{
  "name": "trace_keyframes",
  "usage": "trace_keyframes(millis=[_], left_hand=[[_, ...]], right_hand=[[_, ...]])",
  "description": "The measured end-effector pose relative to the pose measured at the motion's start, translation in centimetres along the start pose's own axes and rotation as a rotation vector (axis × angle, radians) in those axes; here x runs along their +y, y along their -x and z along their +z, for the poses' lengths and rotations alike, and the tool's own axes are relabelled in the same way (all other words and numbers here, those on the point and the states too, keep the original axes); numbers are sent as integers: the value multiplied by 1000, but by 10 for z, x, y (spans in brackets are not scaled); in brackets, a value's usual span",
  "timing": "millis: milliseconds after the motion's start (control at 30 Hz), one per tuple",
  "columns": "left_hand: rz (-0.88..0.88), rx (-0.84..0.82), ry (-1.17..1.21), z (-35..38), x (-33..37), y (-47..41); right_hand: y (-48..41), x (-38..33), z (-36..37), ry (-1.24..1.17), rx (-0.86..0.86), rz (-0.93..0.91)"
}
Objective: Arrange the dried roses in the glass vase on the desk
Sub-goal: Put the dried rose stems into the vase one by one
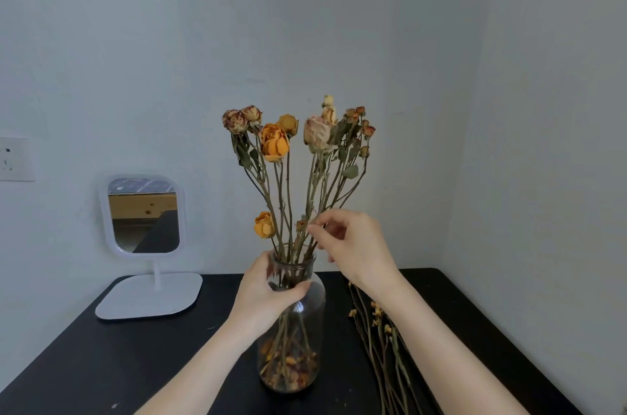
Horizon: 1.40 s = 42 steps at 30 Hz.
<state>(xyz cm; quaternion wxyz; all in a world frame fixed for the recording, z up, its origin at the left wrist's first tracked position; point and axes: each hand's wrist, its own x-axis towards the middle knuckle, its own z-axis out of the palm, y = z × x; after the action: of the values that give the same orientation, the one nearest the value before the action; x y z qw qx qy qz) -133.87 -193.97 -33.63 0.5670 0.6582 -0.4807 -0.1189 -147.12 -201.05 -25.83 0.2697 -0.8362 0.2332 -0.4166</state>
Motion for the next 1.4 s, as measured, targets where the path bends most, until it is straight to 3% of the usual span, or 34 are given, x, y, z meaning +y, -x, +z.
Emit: trace_keyframes(millis=[733,967,1133,1300,1400], left_hand=[[4,9,15,1,-3,0],[22,118,40,11,0,7],[-5,372,-15,21,-5,45],[249,215,-166,54,-11,98],[308,-30,-269,81,-14,103]], right_hand=[[5,18,7,1,20,35],[19,42,-13,-46,-10,196],[41,84,-39,-24,58,370],[71,137,-65,101,71,575],[85,159,-74,175,6,680]])
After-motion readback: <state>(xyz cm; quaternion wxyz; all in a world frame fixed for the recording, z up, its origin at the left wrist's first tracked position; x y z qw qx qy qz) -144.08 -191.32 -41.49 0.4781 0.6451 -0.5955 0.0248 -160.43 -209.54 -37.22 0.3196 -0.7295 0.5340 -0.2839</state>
